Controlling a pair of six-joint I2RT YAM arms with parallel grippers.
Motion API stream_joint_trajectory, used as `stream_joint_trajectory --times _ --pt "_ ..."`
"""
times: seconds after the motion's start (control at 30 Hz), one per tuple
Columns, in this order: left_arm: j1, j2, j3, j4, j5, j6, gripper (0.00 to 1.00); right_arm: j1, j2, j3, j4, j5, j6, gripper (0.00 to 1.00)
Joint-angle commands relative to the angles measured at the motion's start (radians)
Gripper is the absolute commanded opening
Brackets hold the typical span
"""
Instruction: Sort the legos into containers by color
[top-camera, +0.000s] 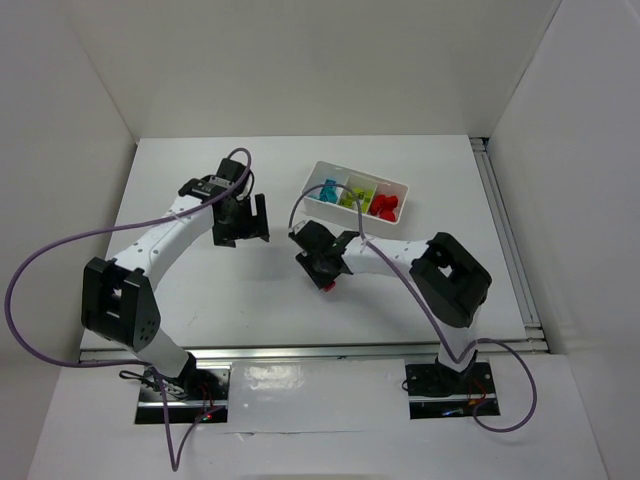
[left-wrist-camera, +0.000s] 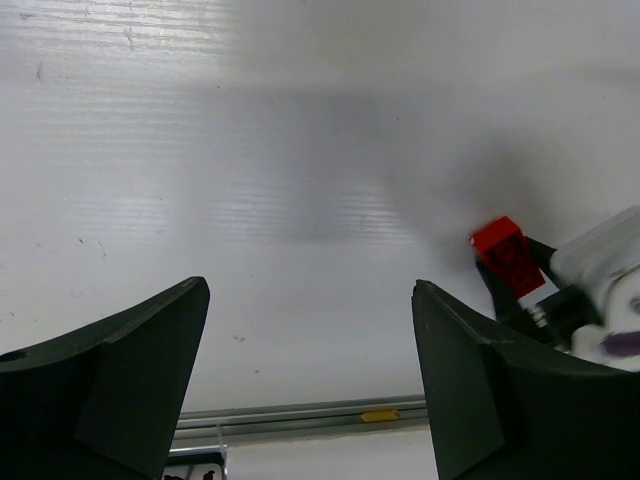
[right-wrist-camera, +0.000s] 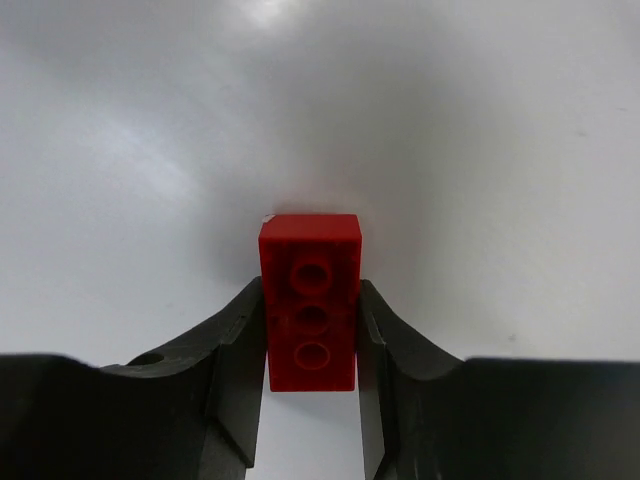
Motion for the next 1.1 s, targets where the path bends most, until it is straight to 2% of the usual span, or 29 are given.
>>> stream_joint_trajectory --times 0.0,0.07,0.2,0.23,0.33,0.53,0.7,0.73,0.77,0.87,0.9,0.93,1.07 --pt "0.008 -0.015 0.01 0.0 -0.001 -0.001 0.92 -0.073 -0.05 -0.009 0.048 0.045 0.029 0.34" --pt "0.008 -0.004 0.01 0.0 0.0 0.008 0.92 -0.116 -0.106 -0.009 0.039 0.068 0.058 0.28" --pt "0.017 0.005 0.019 0.009 0.009 0.008 0.92 -0.161 -0.217 0.041 -0.007 0.217 0.141 0.28" --pt "0.017 0.005 0.019 0.009 0.009 0.008 0.92 -0.191 -0.237 0.041 -0.007 0.281 0.153 0.28" --pt "0.017 0.005 0.019 0.018 0.033 0.008 0.92 -0.292 -0.292 0.066 0.009 0.323 0.192 0.28" --pt "0.017 0.014 0.028 0.027 0.033 0.026 0.92 -0.46 -0.2 0.193 -0.009 0.357 0.282 0.28" --pt "0.017 0.023 0.028 0.027 0.042 0.035 0.92 -0.498 -0.104 0.256 0.022 0.375 0.293 0.33" --pt "0.017 0.023 0.019 0.027 0.042 0.035 0.92 -0.512 -0.082 0.256 0.034 0.375 0.293 0.36" --pt "0.017 0.023 0.019 0.027 0.042 0.035 0.92 -0.524 -0.073 0.265 0.057 0.375 0.304 0.52" --pt "0.017 0.023 0.019 0.027 0.042 0.045 0.92 -0.524 -0.059 0.322 0.014 0.406 0.318 0.83" --pt "0.017 0.023 0.019 0.027 0.042 0.045 0.92 -0.524 -0.059 0.337 -0.003 0.424 0.339 0.97" --pt "0.017 0.013 0.019 0.027 0.042 0.045 0.92 -0.524 -0.059 0.348 -0.018 0.44 0.353 1.0" --pt "0.026 0.013 0.019 0.027 0.042 0.045 0.92 -0.535 -0.141 0.368 -0.11 0.538 0.422 1.0"
